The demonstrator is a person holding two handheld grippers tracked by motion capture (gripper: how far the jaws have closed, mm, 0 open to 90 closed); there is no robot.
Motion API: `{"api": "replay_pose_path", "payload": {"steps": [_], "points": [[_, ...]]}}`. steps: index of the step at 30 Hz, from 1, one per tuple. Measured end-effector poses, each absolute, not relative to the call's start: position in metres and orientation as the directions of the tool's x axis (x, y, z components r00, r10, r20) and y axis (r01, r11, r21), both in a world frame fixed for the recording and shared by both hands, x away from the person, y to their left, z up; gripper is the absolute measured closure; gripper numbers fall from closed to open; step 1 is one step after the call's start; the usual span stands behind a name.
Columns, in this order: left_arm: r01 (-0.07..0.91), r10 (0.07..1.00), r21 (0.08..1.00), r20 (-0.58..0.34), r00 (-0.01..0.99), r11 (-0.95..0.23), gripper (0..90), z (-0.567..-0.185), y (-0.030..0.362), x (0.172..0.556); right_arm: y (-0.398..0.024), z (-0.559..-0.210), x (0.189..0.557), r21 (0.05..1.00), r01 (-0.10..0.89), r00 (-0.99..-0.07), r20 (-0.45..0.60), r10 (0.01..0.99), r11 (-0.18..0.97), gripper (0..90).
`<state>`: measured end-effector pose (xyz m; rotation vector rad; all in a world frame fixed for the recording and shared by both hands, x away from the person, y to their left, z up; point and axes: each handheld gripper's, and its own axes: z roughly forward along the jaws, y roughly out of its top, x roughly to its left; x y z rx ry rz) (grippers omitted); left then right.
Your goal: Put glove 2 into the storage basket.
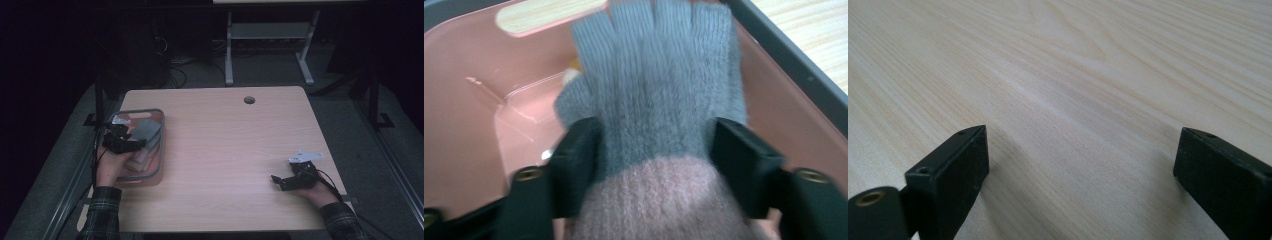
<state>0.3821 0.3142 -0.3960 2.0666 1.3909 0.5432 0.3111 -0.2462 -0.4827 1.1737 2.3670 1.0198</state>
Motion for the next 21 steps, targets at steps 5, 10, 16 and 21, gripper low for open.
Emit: {"api": "replay_pose_path", "payload": {"steps": [5, 10, 16, 21], "points": [[0.663, 0.922, 0.695, 0.000, 0.387, -0.278, 20.9, -0.390, 0.315, 0.380, -0.246, -0.483, 0.311, 0.714, 0.567, -0.617, 0.037, 0.786, 0.411, 7.0], [0.637, 0.913, 0.720, -0.011, 0.408, -0.276, 20.1, -0.381, 0.312, 0.377, -0.246, -0.483, 0.311, 0.713, 0.567, -0.617, 0.036, 0.786, 0.412, 6.9], [0.609, 0.896, 0.750, -0.048, 0.441, -0.259, 20.1, -0.371, 0.304, 0.374, -0.246, -0.483, 0.311, 0.714, 0.567, -0.617, 0.037, 0.786, 0.411, 6.9], [0.596, 0.859, 0.762, -0.105, 0.501, -0.254, 20.0, -0.366, 0.292, 0.373, -0.246, -0.483, 0.311, 0.714, 0.567, -0.617, 0.037, 0.786, 0.412, 6.9]]}}
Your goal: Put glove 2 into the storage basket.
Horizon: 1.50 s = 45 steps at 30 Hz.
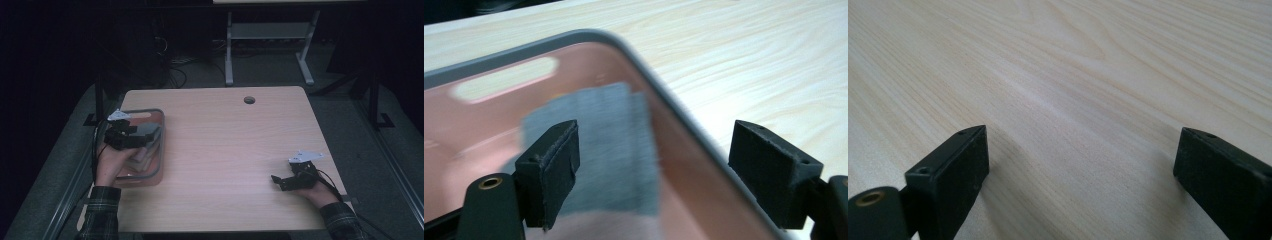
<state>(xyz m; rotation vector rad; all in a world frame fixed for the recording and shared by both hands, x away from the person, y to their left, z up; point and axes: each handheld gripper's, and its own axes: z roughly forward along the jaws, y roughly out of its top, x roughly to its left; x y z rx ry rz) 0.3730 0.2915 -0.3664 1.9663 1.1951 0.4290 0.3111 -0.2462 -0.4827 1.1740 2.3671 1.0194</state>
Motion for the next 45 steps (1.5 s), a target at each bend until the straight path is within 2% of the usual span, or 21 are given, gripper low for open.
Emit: {"api": "replay_pose_path", "payload": {"steps": [5, 14, 30, 45], "points": [[0.593, 0.823, 0.766, -0.156, 0.546, -0.248, 18.5, -0.366, 0.278, 0.374, -0.246, -0.483, 0.311, 0.714, 0.567, -0.617, 0.037, 0.786, 0.411, 6.9], [0.581, 0.770, 0.768, -0.190, 0.609, -0.271, 17.2, -0.364, 0.254, 0.372, -0.246, -0.483, 0.311, 0.713, 0.566, -0.619, 0.036, 0.785, 0.414, 6.9], [0.541, 0.678, 0.770, -0.199, 0.708, -0.339, 17.3, -0.367, 0.205, 0.358, -0.246, -0.483, 0.311, 0.713, 0.567, -0.617, 0.036, 0.786, 0.412, 6.9], [0.522, 0.615, 0.746, -0.194, 0.765, -0.413, 17.5, -0.387, 0.166, 0.341, -0.246, -0.483, 0.312, 0.714, 0.565, -0.621, 0.038, 0.783, 0.414, 6.6]]}}
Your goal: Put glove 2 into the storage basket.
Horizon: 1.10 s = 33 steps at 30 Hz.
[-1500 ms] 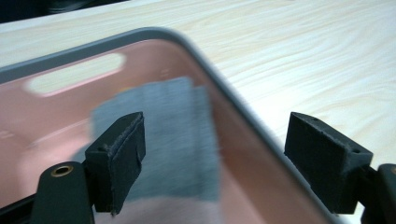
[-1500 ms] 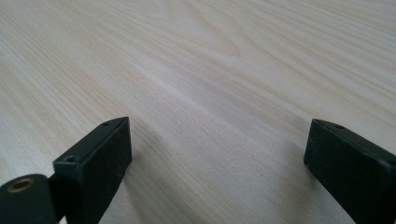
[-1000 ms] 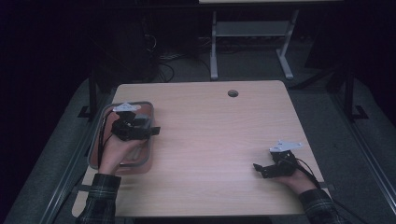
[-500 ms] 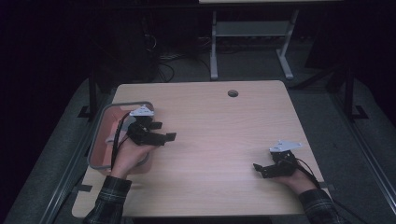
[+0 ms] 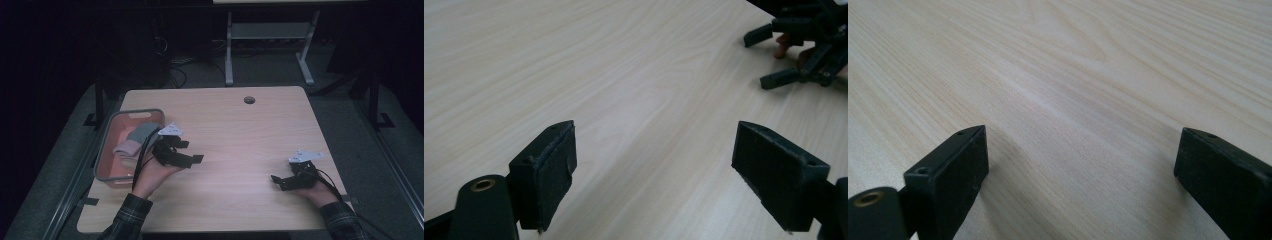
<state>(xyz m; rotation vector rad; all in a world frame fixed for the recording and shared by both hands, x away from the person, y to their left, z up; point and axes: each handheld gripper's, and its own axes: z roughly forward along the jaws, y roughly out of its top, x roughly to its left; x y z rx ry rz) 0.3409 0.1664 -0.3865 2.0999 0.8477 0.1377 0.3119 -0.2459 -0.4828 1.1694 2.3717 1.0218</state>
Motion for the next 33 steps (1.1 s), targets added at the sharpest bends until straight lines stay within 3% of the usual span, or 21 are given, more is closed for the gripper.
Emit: {"api": "replay_pose_path", "payload": {"steps": [16, 33], "points": [[0.474, 0.560, 0.727, -0.148, 0.815, -0.497, 17.6, -0.424, 0.133, 0.319, -0.246, -0.483, 0.312, 0.713, 0.566, -0.620, 0.037, 0.784, 0.414, 6.6], [0.394, 0.539, 0.696, -0.012, 0.842, -0.600, 13.5, -0.464, 0.126, 0.313, -0.246, -0.482, 0.311, 0.709, 0.572, -0.616, 0.038, 0.787, 0.414, 6.6]]}}
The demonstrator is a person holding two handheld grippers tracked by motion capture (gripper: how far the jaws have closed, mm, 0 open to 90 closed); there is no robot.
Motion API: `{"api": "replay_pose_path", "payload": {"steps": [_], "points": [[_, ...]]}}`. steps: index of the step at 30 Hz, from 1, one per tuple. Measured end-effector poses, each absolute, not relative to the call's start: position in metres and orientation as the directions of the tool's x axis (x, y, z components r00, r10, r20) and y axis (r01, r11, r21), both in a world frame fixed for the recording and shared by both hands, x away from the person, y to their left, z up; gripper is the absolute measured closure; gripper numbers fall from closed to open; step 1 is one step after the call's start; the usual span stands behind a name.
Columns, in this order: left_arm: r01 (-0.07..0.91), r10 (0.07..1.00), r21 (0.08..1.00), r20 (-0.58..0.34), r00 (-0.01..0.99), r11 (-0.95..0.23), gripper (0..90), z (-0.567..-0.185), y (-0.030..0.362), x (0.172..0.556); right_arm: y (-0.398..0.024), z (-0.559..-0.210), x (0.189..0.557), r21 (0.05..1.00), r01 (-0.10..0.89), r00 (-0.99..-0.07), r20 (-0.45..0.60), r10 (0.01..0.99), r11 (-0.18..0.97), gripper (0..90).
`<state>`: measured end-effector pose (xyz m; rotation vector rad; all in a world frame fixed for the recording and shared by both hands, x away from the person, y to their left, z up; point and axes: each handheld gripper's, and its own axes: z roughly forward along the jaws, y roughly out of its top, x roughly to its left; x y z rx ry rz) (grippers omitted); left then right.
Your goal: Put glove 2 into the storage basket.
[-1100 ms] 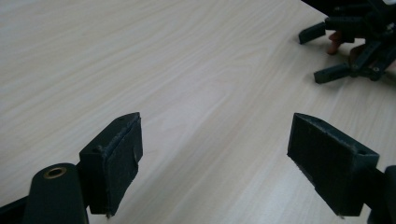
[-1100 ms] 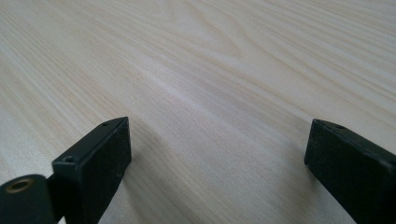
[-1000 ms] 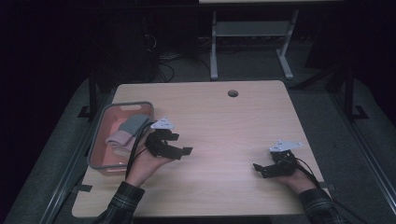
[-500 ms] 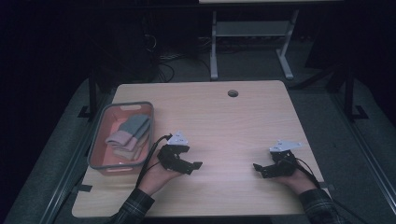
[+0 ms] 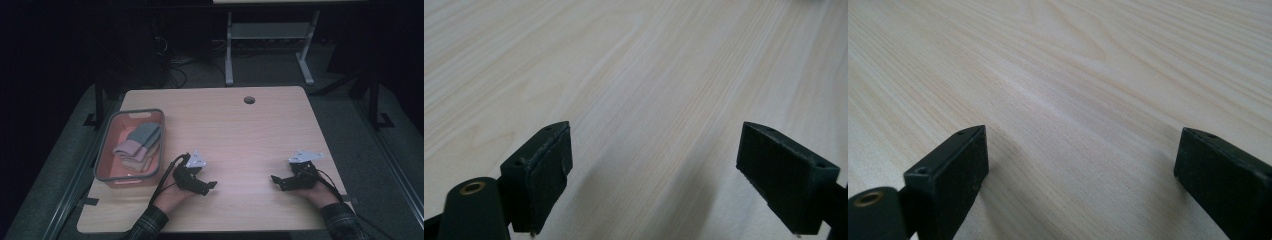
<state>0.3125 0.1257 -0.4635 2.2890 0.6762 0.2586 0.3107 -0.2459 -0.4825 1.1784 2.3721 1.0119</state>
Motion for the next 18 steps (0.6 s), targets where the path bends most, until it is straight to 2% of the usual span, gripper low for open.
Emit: {"api": "replay_pose_path", "payload": {"steps": [5, 18], "points": [[0.379, 0.517, 0.678, 0.002, 0.856, -0.629, 12.6, -0.473, 0.122, 0.313, -0.246, -0.482, 0.311, 0.709, 0.572, -0.616, 0.038, 0.787, 0.413, 6.6], [0.342, 0.489, 0.716, -0.001, 0.873, -0.608, 12.2, -0.478, 0.125, 0.310, -0.246, -0.483, 0.311, 0.712, 0.569, -0.615, 0.035, 0.788, 0.412, 6.6]]}}
